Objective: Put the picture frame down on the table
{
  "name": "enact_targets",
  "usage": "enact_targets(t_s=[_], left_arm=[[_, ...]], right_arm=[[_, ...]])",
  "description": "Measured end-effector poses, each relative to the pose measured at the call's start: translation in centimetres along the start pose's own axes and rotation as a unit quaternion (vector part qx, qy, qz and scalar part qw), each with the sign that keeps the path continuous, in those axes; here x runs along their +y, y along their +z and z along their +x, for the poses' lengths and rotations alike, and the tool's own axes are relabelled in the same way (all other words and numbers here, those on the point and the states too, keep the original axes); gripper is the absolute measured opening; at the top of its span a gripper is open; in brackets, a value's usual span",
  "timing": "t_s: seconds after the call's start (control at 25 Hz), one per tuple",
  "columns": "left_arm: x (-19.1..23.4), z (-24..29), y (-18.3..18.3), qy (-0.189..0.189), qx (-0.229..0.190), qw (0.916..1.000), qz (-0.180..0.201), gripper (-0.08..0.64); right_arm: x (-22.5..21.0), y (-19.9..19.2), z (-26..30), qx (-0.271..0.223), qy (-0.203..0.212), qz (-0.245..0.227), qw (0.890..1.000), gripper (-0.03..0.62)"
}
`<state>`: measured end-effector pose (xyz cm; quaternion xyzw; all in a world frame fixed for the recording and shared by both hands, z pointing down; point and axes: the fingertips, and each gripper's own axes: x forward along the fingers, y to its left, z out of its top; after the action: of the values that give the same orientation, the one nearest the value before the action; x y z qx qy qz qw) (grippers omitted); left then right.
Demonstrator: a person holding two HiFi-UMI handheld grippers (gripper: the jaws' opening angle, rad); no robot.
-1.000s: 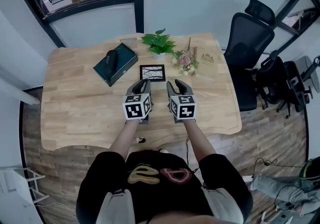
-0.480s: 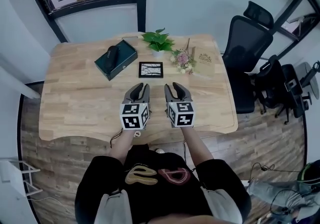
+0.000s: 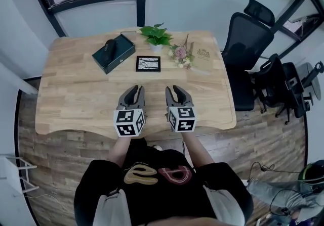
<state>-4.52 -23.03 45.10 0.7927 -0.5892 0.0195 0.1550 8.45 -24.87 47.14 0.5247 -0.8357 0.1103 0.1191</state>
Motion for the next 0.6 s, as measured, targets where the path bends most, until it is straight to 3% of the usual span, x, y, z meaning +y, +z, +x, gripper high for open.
enact_targets(t_s=[0.36, 0.6], left_arm=[[-1.6, -2.3, -1.3, 0.010, -0.003, 0.9995, 0.029, 0.072], [-2.1, -3.5, -2.0, 0.015, -0.006, 0.9998, 0.008, 0.067]], right_arm=[[0.1, -1.6, -2.4, 0.003, 0.001, -0.005, 1.000, 0.094], [0.0, -2.1, -4.0, -0.003, -0.005, -0.002, 1.000, 0.076]])
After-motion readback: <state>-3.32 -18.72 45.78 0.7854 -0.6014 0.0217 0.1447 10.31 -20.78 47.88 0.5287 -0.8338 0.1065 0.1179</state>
